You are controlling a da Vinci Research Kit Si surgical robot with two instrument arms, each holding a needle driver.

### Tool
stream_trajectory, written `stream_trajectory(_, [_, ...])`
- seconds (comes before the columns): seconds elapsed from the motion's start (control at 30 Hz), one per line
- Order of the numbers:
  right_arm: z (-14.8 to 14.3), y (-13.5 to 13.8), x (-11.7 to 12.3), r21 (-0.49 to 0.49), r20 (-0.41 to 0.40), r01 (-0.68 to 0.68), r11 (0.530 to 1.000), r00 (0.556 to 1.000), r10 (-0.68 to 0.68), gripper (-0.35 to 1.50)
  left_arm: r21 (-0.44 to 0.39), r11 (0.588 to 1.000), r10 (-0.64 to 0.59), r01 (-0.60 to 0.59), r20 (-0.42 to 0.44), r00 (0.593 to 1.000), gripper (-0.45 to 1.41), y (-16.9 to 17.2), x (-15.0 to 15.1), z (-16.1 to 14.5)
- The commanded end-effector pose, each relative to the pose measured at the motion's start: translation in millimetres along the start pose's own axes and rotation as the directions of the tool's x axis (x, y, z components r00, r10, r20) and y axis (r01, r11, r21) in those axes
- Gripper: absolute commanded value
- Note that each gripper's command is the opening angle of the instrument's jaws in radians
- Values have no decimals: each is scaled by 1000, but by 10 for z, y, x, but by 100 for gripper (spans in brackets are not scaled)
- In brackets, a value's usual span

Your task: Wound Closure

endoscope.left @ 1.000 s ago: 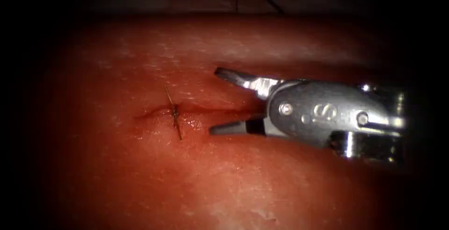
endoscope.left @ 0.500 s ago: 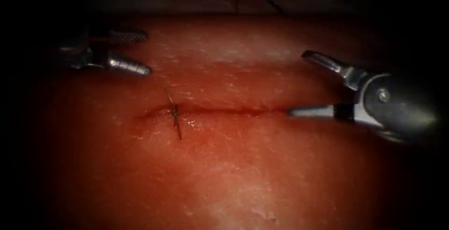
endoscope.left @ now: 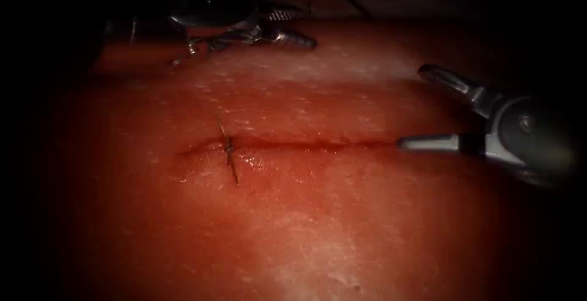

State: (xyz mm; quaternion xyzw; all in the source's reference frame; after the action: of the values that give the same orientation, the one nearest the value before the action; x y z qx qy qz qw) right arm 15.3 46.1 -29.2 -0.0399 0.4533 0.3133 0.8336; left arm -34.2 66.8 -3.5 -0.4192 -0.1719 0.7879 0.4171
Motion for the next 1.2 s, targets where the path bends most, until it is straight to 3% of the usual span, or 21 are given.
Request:
stream_trajectory(0.03, [10,-2,-1,0,-4,2,1000,1000,-2,141,16,1000,9,-9,-6,1000,78,-14,1,18])
stream_trajectory(0.3, [12,-5,-1,9,-6,2,1000,1000,-2,141,49,998,27,-26,-8,1000,78,-37,-12,42])
stream_trajectory(0.57, [17,-10,-1,18,-10,3,1000,1000,-2,141,48,999,20,-20,-8,1000,78,-45,-7,41])
stream_trajectory(0.93, [23,-16,-2,30,-16,4,1000,1000,-4,141,-14,1000,-3,4,27,1000,77,-43,-18,14])
stream_trajectory(1.2, [25,-18,-3,33,-18,5,999,1000,-4,141,-8,1000,-7,7,38,999,77,-48,-10,21])
